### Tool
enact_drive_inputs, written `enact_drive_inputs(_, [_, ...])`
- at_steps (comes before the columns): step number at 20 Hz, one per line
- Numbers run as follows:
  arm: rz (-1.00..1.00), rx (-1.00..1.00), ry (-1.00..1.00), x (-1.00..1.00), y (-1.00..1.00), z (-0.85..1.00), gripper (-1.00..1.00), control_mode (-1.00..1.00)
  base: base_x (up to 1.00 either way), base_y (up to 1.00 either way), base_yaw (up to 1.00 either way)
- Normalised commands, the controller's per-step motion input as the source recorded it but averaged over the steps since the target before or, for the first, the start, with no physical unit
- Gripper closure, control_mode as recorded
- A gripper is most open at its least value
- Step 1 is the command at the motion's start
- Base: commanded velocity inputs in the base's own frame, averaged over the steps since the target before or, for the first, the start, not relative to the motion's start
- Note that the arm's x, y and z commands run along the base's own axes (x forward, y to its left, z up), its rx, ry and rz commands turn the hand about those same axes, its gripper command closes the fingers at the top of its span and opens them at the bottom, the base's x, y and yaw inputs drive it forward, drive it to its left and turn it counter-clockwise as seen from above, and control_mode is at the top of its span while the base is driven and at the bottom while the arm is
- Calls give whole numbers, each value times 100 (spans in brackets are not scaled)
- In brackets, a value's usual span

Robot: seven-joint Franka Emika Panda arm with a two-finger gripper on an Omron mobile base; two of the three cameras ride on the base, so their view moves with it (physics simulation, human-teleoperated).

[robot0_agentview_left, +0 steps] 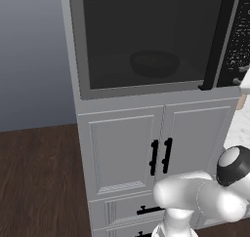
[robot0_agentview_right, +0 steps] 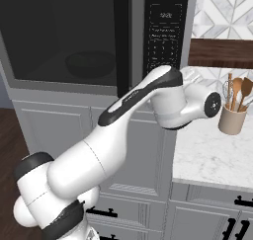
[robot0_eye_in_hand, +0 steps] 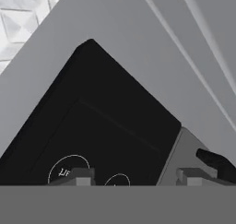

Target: Pick the broccoli from the sink and place it in the bowl. Then pick the bowl and place it in the microwave. Then close the microwave door and press the start button.

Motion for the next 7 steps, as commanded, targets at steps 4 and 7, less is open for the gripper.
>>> enact_drive_inputs(4, [0,7,0,20,0,-20,-100,-100,0,0,0])
enact_drive_inputs(7, [0,5,0,-38,35,-25,-100,-100,0,0,0])
